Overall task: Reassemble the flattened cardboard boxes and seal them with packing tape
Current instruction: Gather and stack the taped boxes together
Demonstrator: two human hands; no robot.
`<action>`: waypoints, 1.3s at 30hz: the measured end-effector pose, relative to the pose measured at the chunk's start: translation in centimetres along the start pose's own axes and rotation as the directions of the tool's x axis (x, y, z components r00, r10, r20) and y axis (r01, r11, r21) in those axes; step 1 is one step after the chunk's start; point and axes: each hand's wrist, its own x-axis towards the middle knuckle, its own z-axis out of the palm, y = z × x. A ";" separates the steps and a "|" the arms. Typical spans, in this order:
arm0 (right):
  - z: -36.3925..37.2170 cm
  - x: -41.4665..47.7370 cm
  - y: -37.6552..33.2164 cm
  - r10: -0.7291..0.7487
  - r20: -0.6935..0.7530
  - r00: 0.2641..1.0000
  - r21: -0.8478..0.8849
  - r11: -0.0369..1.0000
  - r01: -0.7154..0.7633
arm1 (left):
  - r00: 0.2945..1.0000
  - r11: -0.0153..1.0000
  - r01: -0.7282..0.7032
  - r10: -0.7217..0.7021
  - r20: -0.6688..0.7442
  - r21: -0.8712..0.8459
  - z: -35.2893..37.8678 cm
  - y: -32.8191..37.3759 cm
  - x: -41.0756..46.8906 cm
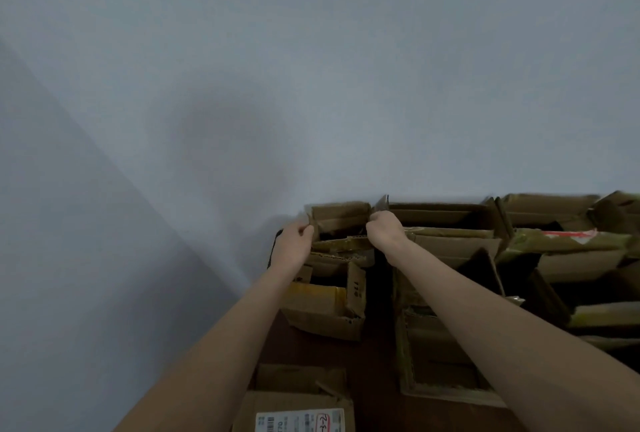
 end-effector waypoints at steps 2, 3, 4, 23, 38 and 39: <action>-0.5 -0.1 -0.4 -0.057 -0.008 0.998 -0.059 0.997 0.057 | 0.998 0.998 0.050 -0.052 -0.028 -0.041 0.1 -0.2 0.5; -0.8 -0.1 -0.7 -0.077 -0.021 0.997 -0.063 0.995 0.076 | 0.996 0.995 0.080 -0.082 -0.030 -0.056 0.1 -0.1 0.8; -1.2 -0.2 -0.9 -0.091 -0.038 0.995 -0.049 0.995 0.089 | 0.995 0.994 0.096 -0.098 -0.032 -0.058 0.1 0.1 1.2; 3.2 -6.5 2.7 0.014 0.090 0.996 -0.346 0.938 0.018 | 0.997 0.984 0.057 -0.066 0.044 0.169 -2.9 -4.5 -6.9; -0.5 -9.3 3.4 0.082 0.042 0.996 0.338 0.937 -0.092 | 0.932 0.933 -0.356 0.350 -0.094 -0.053 -5.5 -5.0 -14.0; -1.1 -9.7 3.2 0.045 0.030 0.999 0.339 0.939 -0.053 | 0.940 0.939 -0.340 0.339 -0.026 -0.053 -5.8 -4.7 -14.5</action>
